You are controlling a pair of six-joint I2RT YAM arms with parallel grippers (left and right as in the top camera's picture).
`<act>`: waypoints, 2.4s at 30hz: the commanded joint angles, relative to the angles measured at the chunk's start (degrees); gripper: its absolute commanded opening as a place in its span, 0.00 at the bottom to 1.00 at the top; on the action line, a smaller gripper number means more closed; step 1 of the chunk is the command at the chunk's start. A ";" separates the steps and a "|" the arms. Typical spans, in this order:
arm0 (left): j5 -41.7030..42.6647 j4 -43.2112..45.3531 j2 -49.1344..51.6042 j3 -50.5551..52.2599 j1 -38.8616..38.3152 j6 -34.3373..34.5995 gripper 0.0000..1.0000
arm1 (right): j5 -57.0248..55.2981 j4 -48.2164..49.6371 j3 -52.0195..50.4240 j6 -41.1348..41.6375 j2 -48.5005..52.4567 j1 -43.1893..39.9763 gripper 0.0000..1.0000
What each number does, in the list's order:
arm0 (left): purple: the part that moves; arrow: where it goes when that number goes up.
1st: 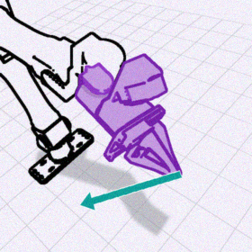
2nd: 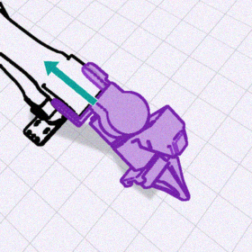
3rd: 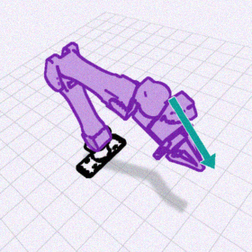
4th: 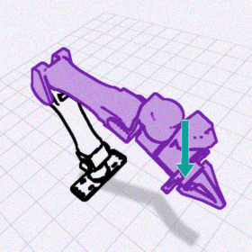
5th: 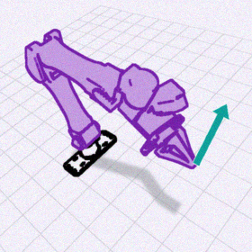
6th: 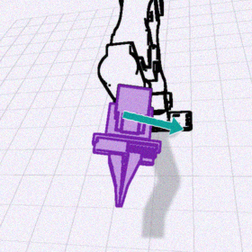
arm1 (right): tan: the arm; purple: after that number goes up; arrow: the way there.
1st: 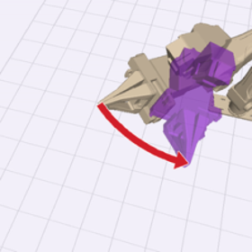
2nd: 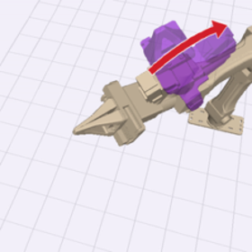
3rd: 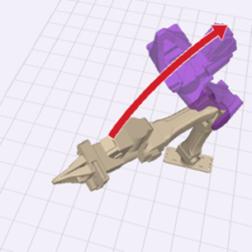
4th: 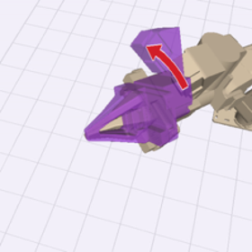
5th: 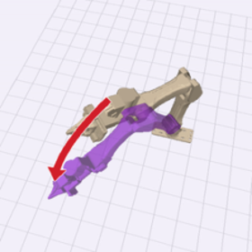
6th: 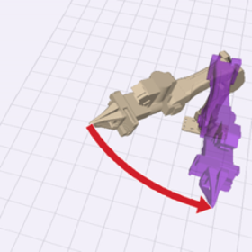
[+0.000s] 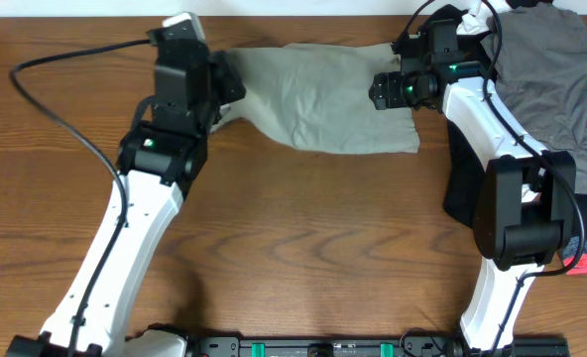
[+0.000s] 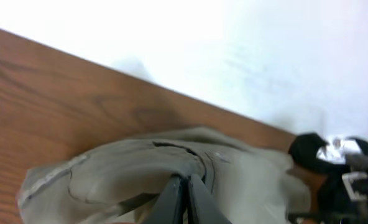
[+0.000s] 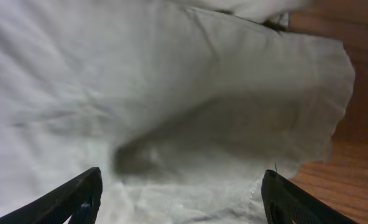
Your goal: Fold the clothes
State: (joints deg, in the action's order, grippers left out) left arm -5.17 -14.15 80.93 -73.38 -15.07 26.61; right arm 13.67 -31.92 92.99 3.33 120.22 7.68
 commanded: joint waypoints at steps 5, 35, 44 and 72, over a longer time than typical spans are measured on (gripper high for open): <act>-3.06 -1.29 3.54 -0.79 0.13 1.70 0.06 | 0.07 -0.28 1.07 -0.87 -1.99 0.66 0.80; 5.81 -4.52 17.97 -0.79 2.73 -7.96 0.86 | 0.00 -1.73 1.07 -1.31 -1.99 0.63 0.80; 6.34 -18.80 13.86 0.68 10.08 -4.00 0.86 | 0.04 -1.49 1.07 -1.29 -1.99 0.66 0.80; 4.74 -11.43 26.93 2.99 14.34 7.48 0.52 | 0.04 -1.53 1.07 -1.31 -1.99 0.66 0.81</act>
State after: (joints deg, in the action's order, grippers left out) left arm 0.01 -27.03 106.37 -70.63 0.32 33.10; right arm 13.63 -33.54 93.01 2.72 120.22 7.68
